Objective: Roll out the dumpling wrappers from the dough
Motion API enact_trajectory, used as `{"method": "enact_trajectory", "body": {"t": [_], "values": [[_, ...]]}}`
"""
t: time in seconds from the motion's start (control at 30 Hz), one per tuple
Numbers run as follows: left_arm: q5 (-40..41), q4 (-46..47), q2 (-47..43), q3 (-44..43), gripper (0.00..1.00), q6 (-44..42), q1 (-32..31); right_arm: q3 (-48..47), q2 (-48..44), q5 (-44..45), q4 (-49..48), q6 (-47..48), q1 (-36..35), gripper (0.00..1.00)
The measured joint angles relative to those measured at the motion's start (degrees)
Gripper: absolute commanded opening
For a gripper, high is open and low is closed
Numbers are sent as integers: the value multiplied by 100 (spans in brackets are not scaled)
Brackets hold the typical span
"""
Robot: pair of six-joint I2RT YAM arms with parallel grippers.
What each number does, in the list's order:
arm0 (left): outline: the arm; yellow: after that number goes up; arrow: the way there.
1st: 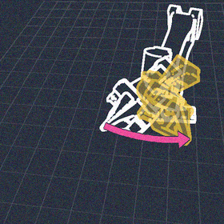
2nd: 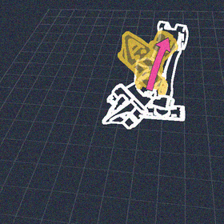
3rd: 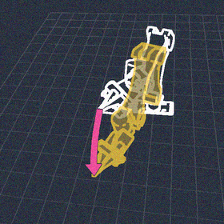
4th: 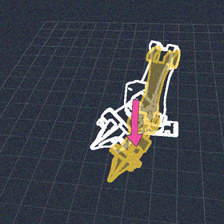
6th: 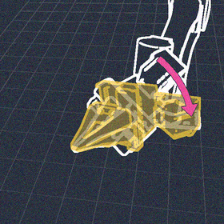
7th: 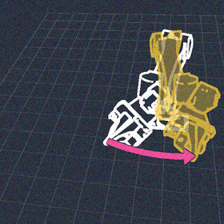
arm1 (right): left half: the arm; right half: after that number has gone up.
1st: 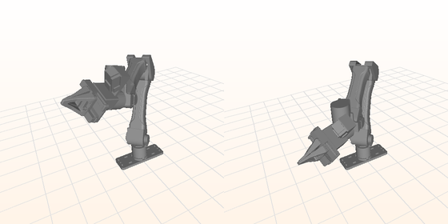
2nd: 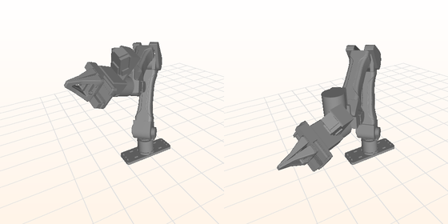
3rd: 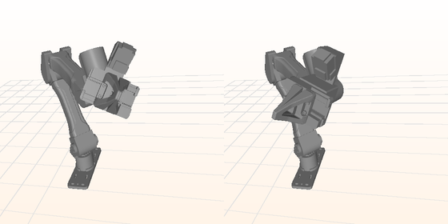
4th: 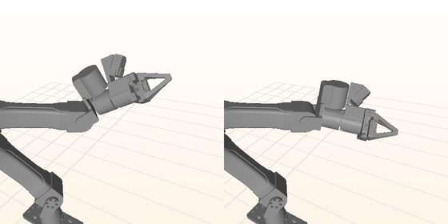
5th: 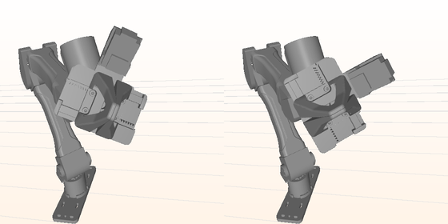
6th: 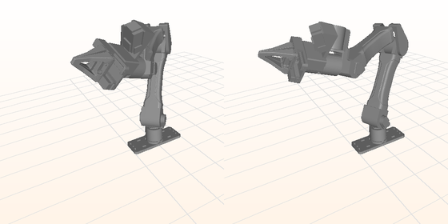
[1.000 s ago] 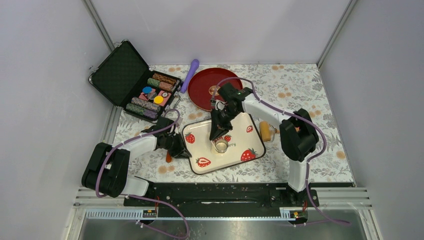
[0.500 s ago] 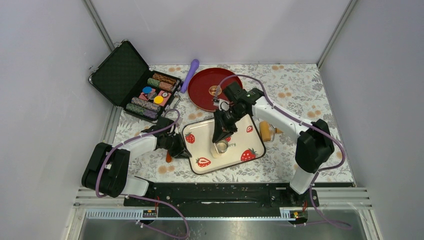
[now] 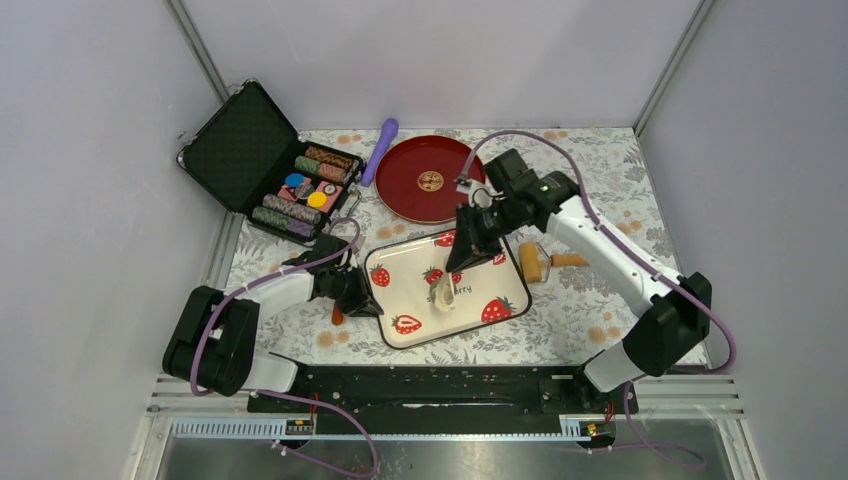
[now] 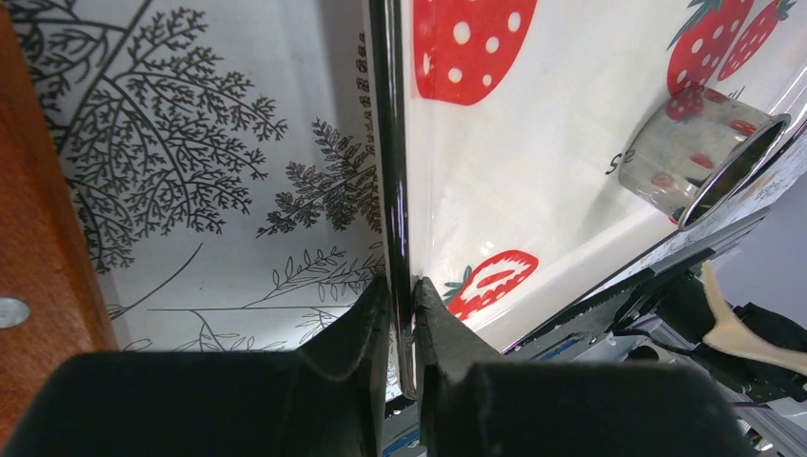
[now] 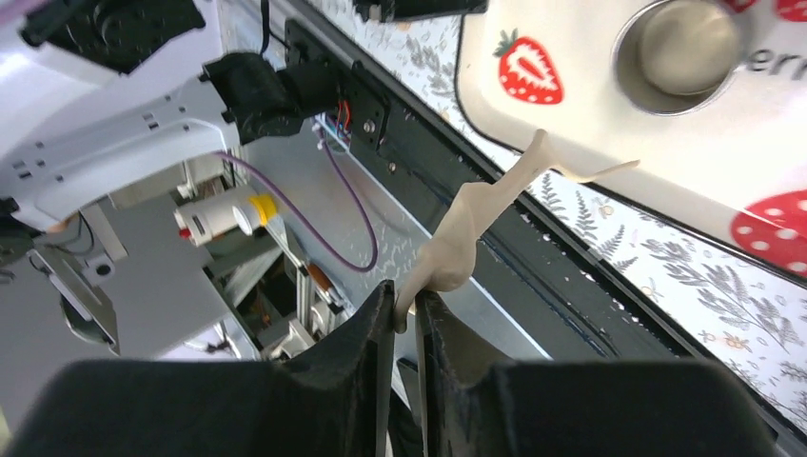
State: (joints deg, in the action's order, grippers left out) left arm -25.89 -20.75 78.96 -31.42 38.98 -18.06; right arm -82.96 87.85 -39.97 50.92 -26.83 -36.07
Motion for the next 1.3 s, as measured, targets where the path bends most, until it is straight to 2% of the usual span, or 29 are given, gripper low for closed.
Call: {"method": "enact_trajectory", "body": {"t": [0.2,0.33,0.53,0.67,0.8,1.0,1.07,1.3], "values": [[24,-9,-15,0,0,-13,-11,-168,-44,-11,232,184,817,22],[26,-9,-15,0,0,-22,-11,-612,184,-17,407,350,1274,22],[26,-9,-15,0,0,-28,-11,-1276,935,9,382,420,1451,22],[26,-9,-15,0,0,-37,-11,-1377,1388,114,297,431,1480,24],[26,-9,-15,0,0,-39,-11,-1338,1700,393,282,511,1484,40],[28,-11,-22,0,0,-42,-11,-629,1733,1228,293,883,1486,74],[28,-9,-22,0,0,-42,-11,-382,1735,1545,328,990,1486,78],[33,-11,-22,0,0,-42,-11,-46,2116,1932,376,1110,1488,78]]}}
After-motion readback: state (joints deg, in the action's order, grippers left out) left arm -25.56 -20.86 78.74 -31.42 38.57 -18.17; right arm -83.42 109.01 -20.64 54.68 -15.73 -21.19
